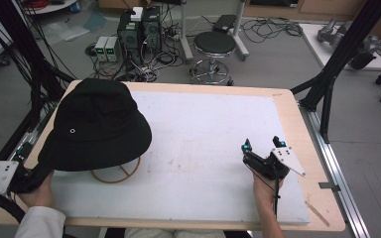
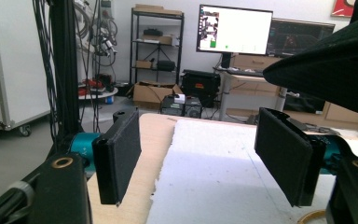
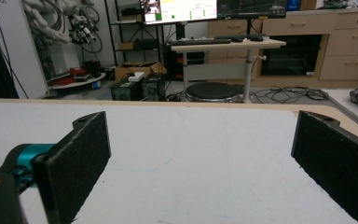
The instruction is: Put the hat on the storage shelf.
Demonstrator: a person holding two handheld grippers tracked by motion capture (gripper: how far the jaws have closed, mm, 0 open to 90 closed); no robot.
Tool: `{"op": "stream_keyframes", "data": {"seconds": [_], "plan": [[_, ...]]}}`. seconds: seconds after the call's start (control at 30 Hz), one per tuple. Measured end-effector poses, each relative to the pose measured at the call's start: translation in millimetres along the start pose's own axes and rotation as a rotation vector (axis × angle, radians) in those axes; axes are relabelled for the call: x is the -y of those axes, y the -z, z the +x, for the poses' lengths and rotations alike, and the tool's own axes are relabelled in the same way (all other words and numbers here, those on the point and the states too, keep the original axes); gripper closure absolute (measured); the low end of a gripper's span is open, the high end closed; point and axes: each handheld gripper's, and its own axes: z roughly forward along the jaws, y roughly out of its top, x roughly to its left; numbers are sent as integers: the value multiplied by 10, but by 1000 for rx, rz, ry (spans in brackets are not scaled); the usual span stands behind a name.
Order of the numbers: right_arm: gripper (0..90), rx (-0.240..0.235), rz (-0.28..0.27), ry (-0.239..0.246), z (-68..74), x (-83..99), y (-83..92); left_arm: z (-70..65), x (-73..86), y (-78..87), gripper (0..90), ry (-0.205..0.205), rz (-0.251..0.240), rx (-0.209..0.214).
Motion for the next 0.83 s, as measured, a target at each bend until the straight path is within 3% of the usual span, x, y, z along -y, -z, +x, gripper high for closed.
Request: {"op": "stream_keyframes", "data": {"seconds": [0.83], "plan": [[35,-4,13,-1,-9,21,-6,23,31,-4,325,19,21,-1]]}}
